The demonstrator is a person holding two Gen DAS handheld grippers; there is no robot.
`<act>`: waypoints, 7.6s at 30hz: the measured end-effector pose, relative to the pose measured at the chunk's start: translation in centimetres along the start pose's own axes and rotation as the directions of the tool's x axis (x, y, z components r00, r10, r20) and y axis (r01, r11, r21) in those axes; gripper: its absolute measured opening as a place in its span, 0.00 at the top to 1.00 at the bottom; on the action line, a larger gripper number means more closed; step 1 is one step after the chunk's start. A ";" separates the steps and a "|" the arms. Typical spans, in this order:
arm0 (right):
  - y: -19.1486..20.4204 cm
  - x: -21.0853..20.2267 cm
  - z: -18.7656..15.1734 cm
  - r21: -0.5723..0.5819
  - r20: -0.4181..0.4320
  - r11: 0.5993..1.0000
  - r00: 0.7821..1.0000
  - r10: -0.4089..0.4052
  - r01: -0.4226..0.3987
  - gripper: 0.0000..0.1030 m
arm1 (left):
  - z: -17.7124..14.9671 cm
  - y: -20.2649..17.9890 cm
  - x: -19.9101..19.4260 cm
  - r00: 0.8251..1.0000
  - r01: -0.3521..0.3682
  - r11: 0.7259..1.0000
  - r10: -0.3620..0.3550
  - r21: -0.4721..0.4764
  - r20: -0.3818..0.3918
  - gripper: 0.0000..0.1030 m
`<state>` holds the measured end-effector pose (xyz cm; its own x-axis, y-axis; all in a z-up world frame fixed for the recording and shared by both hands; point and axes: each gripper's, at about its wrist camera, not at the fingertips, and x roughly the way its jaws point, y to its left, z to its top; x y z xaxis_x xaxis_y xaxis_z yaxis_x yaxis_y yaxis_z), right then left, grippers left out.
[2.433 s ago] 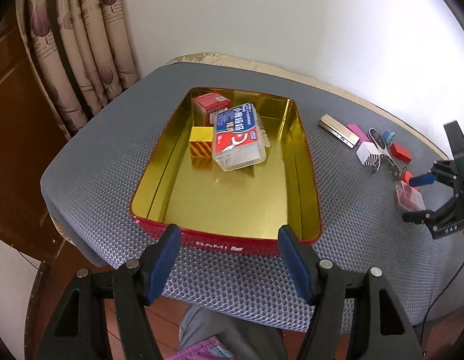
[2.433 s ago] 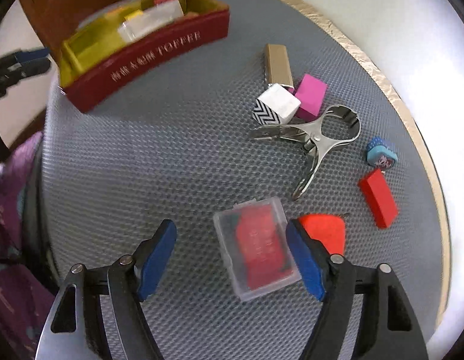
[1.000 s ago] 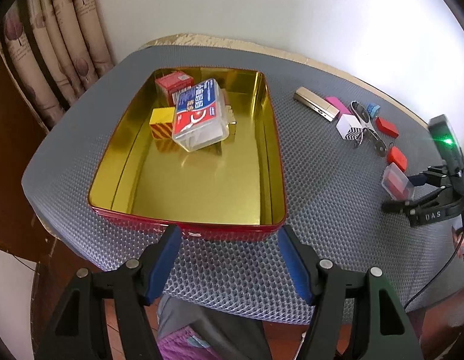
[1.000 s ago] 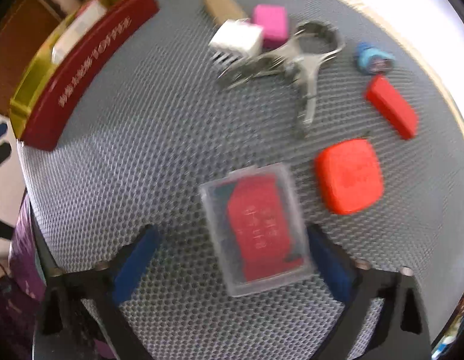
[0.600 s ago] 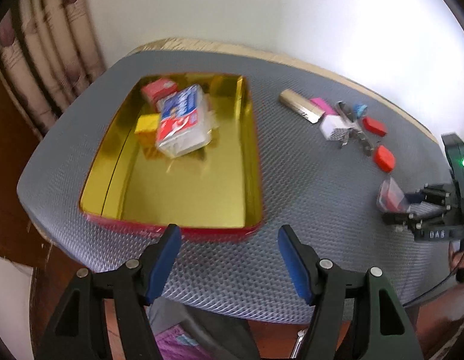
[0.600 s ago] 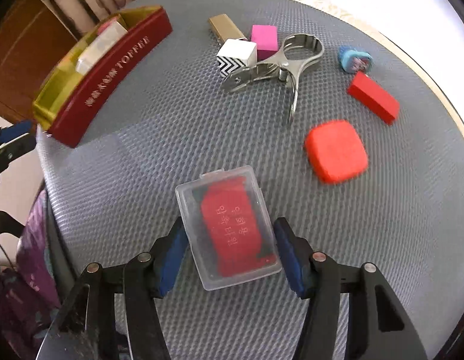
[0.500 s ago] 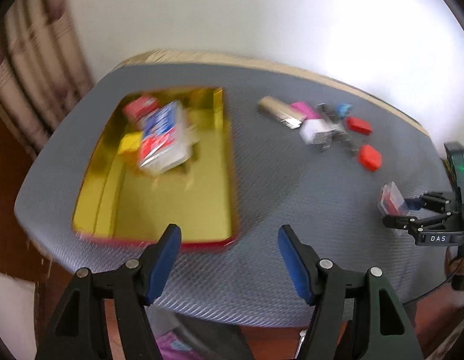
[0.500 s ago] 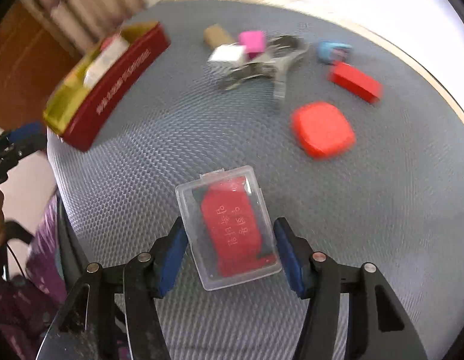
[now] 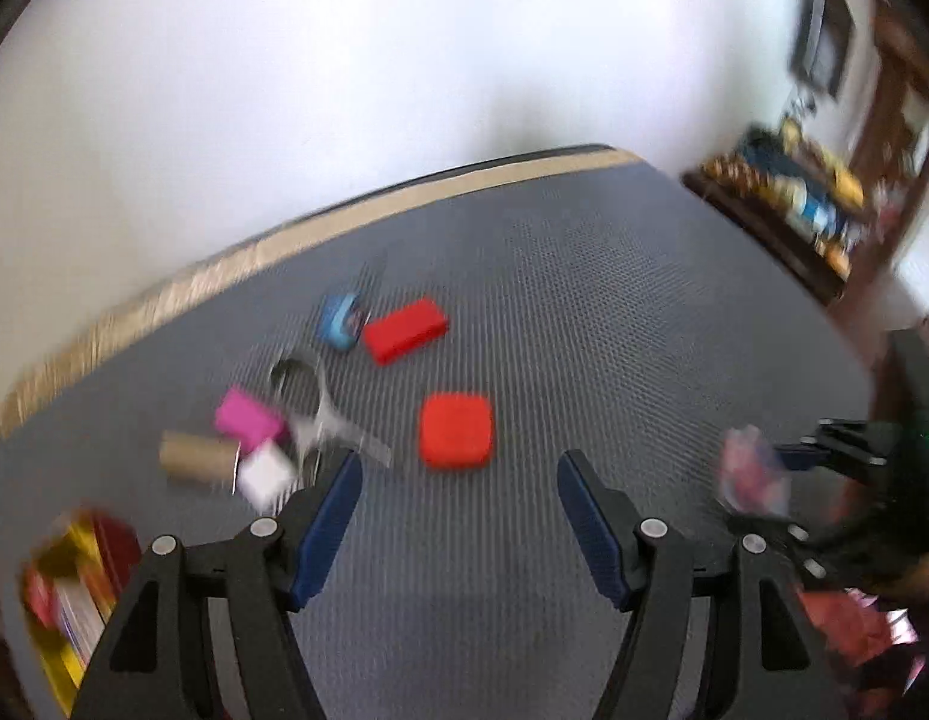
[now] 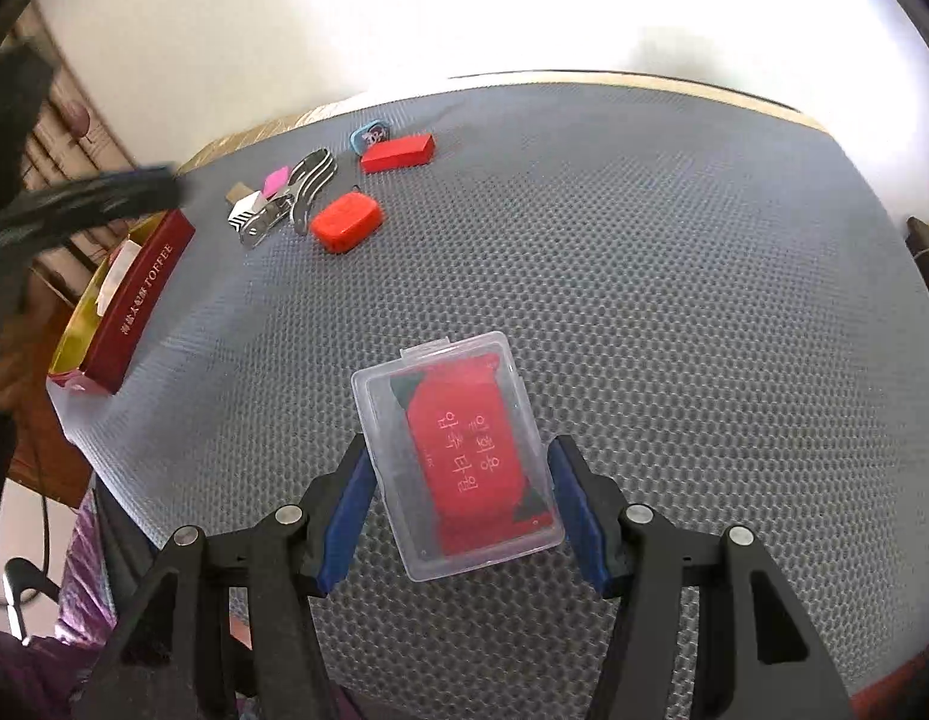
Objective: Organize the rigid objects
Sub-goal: 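Grasp the red rounded block with the left tool while the right tool holds the clear box, then carry the red rounded block over the tin with the left tool, then drop the red block into the tin with the left tool while the right tool releases the clear box, then grasp the red rectangular block with the right tool, then grasp the gold ribbed case with the left tool while the right tool holds the red block, then carry the gold case into the tin and open the left tool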
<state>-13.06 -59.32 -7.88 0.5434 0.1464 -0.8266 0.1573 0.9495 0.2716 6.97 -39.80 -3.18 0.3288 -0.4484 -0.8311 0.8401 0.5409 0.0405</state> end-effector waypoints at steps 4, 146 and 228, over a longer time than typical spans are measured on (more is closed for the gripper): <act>0.0 0.2 0.0 0.006 0.013 1.000 1.000 0.005 -0.005 0.46 | 1.7 -1.4 4.0 0.998 -0.003 0.997 0.009 0.079 -0.070 0.33; 11.4 17.7 19.0 -0.581 -0.284 0.803 0.958 -0.047 -0.133 0.73 | -19.0 13.6 -14.1 0.927 -0.316 0.758 0.375 -0.570 -0.015 0.27; 3.9 4.9 4.8 0.055 -0.019 0.946 0.947 0.320 -0.318 0.74 | -17.6 22.6 -6.7 0.977 -0.164 0.650 0.000 -0.742 -0.215 0.66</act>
<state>-5.77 -56.25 -8.52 0.5491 0.4476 -0.7057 0.0212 0.8367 0.5472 16.15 -12.02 -6.46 0.2285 -0.2846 -0.9310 0.1715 0.9531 -0.2493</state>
